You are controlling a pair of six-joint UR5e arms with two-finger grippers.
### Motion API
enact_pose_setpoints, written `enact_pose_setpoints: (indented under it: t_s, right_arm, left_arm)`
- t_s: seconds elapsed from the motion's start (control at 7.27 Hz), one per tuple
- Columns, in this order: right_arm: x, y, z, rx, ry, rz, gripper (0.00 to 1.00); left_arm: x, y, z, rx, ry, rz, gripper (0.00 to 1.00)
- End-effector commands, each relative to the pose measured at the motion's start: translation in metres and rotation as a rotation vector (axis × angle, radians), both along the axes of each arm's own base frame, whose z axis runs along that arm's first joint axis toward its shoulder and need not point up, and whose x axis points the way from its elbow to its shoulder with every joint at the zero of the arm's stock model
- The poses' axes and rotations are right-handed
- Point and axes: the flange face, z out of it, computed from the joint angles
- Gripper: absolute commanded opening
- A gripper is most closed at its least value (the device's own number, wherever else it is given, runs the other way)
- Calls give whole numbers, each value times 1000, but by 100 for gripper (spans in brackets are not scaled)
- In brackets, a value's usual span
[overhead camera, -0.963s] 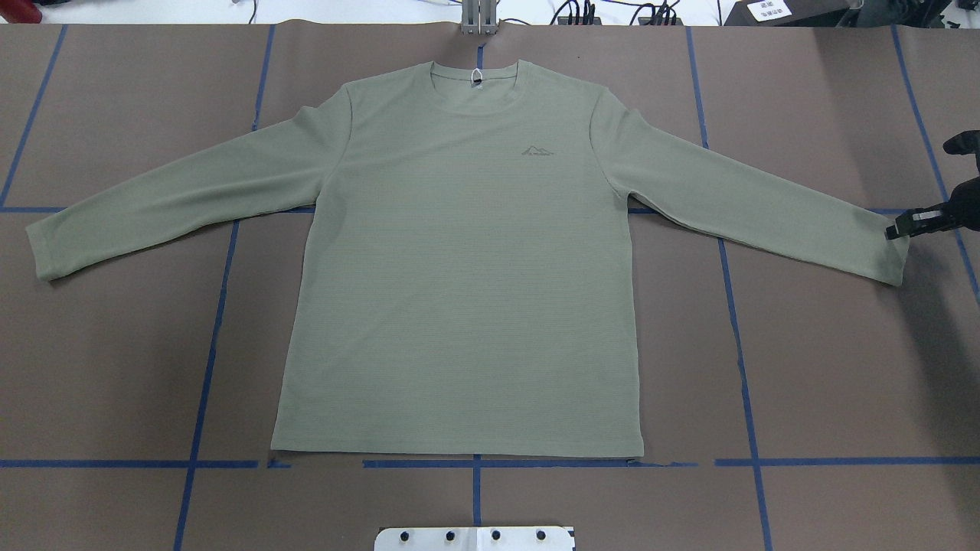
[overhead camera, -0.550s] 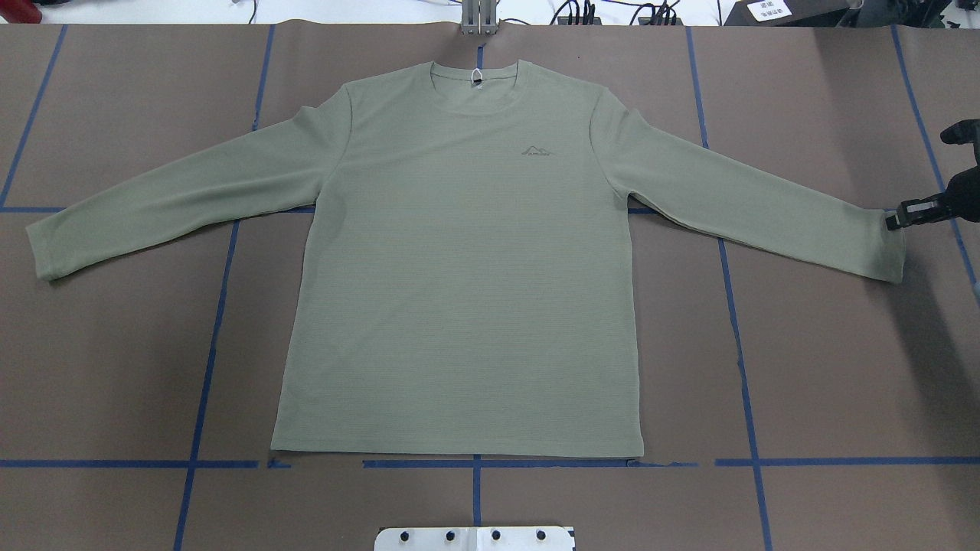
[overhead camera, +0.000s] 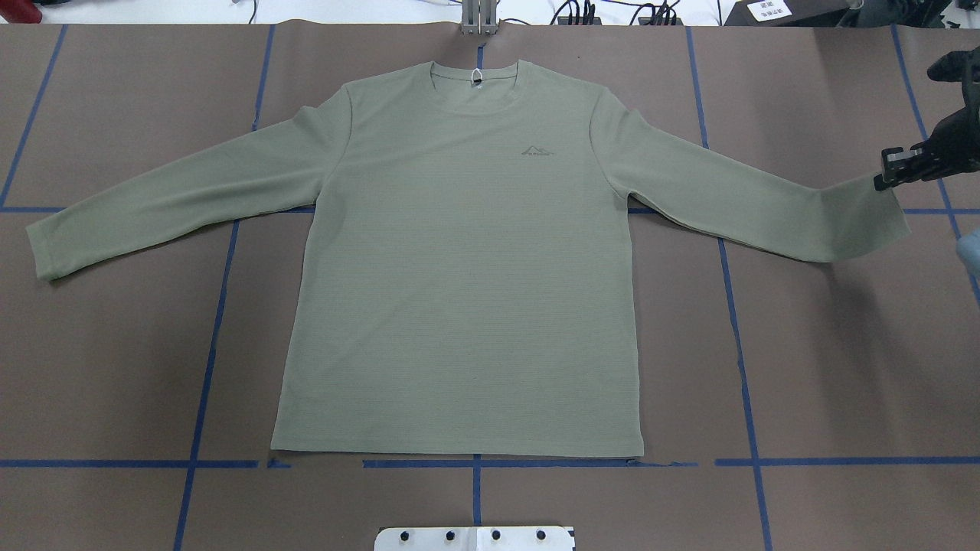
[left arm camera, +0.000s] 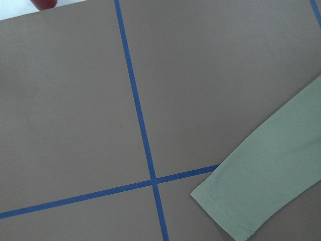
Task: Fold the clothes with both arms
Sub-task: 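Carry the grasped sleeve with the right gripper across the shirt body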
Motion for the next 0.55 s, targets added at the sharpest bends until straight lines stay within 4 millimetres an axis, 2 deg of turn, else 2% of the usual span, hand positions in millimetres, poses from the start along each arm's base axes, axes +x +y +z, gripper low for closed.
enact_pose_setpoints:
  t_s: [0.0,0.14,0.41]
  right_arm:
    - [-75,-4,-160,-77,104,96,0]
    - [-142,2,-220,-98,157,129,0]
    - [-209,-34,-317,-98,147,214,0]
  left_arm:
    - [0,0,2,-5,0,0,100]
    - [0,0,3,-6,-1,-1,100]
    - [0,0,5,-9,-1,-1,100]
